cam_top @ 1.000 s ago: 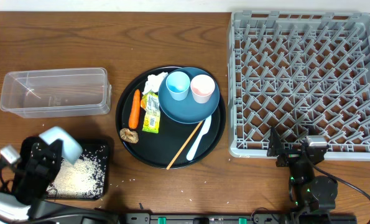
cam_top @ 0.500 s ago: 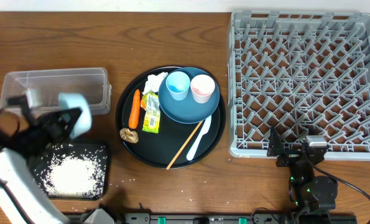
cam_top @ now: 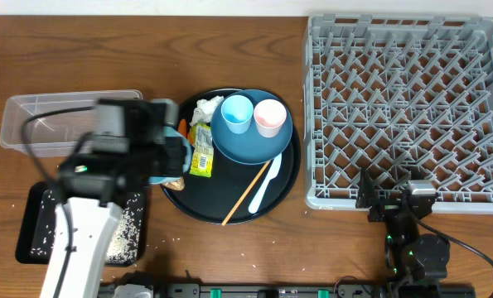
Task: Sort waste into correct bins and load items into the dishwasher rack
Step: 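Return the empty bowl with the left gripper onto the round tray, then grasp the yellow-green snack wrapper with the left gripper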
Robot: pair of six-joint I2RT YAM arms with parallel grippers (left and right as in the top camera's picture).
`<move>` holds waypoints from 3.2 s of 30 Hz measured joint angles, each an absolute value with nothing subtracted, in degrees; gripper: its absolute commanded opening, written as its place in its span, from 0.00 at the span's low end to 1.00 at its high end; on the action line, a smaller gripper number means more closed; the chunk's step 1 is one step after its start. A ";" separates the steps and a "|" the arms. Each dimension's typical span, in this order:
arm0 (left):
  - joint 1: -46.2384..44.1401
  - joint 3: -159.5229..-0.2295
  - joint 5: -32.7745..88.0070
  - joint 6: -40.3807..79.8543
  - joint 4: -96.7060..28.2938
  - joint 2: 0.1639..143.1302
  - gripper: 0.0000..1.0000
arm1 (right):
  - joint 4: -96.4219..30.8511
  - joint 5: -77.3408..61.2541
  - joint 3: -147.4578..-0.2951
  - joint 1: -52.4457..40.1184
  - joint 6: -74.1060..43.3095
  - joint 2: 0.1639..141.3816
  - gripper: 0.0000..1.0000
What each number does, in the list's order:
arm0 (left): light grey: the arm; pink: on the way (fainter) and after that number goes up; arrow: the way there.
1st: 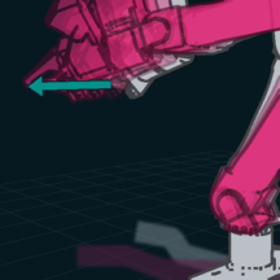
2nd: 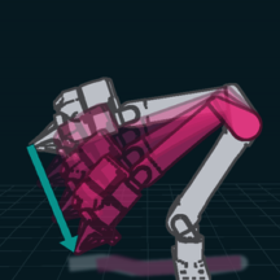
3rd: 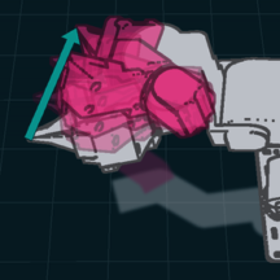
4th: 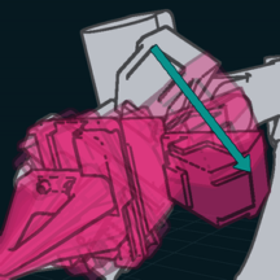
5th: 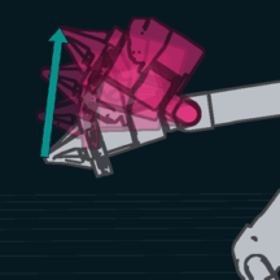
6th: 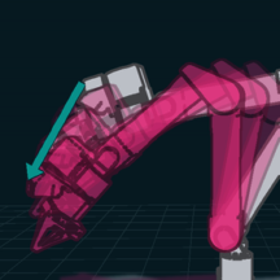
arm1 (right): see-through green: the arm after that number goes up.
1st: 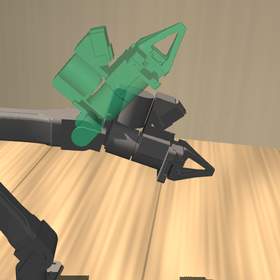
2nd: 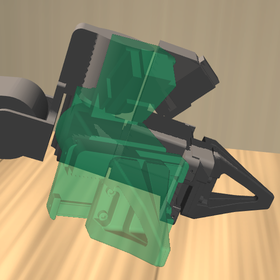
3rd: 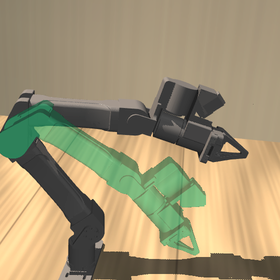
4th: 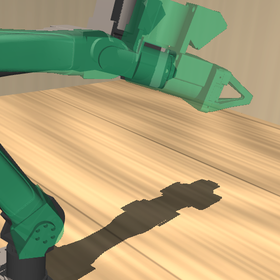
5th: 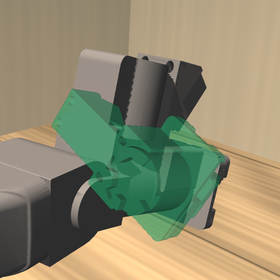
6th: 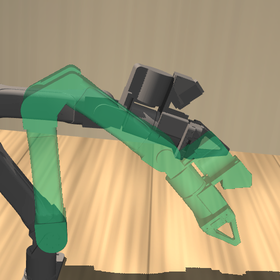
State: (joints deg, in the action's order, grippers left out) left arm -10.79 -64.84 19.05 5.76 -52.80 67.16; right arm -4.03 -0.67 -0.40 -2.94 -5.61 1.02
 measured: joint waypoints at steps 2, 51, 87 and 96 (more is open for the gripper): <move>-15.44 -64.12 15.55 7.55 -51.79 68.84 0.06 | -4.03 -0.67 -0.40 -2.94 -5.61 1.02 0.99; -34.61 -56.80 7.62 16.10 -47.81 89.06 0.61 | -4.03 -0.67 -0.40 -2.94 -5.61 1.02 0.99; -11.68 -68.58 10.00 6.98 -45.58 98.19 0.49 | -4.03 -0.67 -0.40 -2.94 -5.61 1.02 0.99; -11.66 -68.55 10.39 6.55 -42.92 104.03 0.26 | -4.03 -0.67 -0.40 -2.94 -5.61 1.02 0.99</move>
State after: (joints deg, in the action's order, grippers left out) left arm -11.66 -68.55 10.39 6.55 -42.92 104.03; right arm -4.03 -0.67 -0.40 -2.94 -5.61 1.02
